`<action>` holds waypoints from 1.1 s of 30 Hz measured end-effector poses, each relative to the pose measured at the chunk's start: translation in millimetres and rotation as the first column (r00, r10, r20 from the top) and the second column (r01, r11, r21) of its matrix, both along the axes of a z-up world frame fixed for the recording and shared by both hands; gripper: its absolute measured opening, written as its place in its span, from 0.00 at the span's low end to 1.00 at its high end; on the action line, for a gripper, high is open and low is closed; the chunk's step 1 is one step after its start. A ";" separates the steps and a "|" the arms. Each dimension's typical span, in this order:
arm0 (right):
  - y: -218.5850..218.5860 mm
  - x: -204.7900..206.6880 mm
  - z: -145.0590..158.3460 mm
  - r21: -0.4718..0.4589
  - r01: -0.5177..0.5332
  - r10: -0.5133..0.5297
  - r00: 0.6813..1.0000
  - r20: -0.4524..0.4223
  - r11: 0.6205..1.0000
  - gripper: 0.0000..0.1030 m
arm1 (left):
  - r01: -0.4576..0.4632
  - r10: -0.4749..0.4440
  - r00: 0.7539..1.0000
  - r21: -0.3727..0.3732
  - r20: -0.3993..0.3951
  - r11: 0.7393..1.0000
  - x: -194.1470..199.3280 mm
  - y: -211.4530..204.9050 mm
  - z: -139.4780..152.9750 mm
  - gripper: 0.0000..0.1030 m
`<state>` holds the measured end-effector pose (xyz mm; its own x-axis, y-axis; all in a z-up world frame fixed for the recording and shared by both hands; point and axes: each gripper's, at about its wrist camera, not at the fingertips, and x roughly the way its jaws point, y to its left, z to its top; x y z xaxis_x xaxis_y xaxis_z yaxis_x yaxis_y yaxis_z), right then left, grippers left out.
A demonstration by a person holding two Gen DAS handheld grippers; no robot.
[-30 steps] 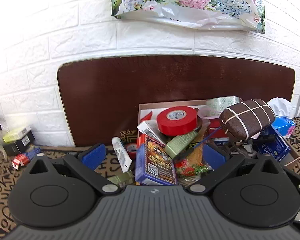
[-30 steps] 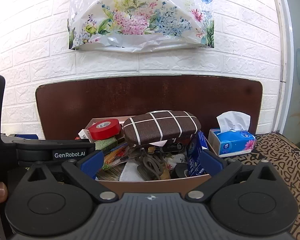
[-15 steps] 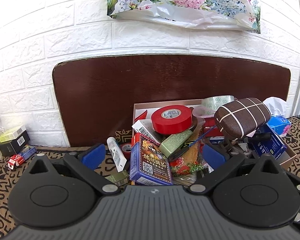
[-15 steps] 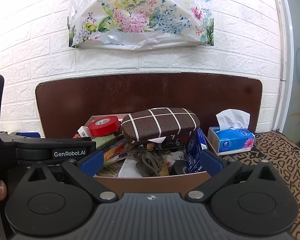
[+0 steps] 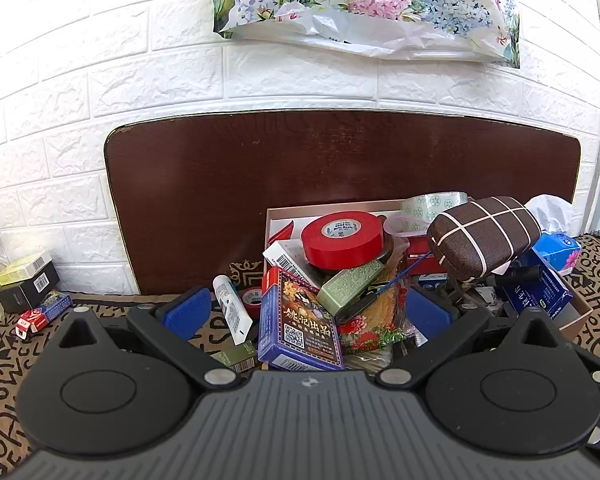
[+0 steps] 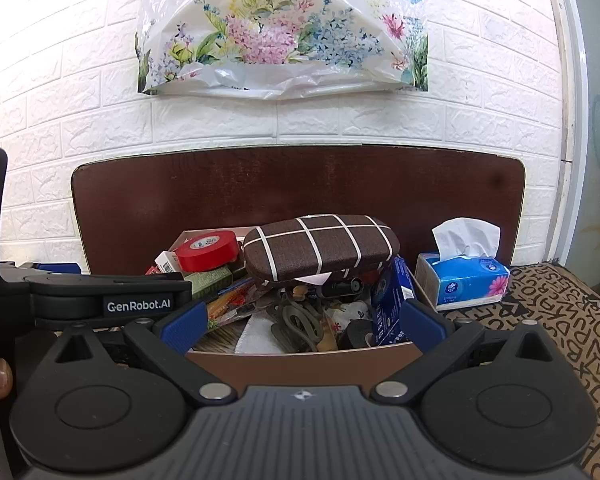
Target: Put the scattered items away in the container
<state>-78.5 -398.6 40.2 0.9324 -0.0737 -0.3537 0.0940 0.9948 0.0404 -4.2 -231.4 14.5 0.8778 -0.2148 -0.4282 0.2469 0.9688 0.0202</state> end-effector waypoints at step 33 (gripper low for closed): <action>-4.1 3.6 -7.2 0.006 0.002 -0.002 1.000 -0.017 1.000 1.00 | 0.010 -0.010 1.000 0.000 -0.003 1.000 3.2 -4.6 -3.2 1.00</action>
<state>-74.8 -402.7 33.0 0.9261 -0.0735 -0.3700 0.0966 0.9943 0.0443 -0.9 -236.0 11.3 0.8745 -0.2232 -0.4307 0.2564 0.9664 0.0198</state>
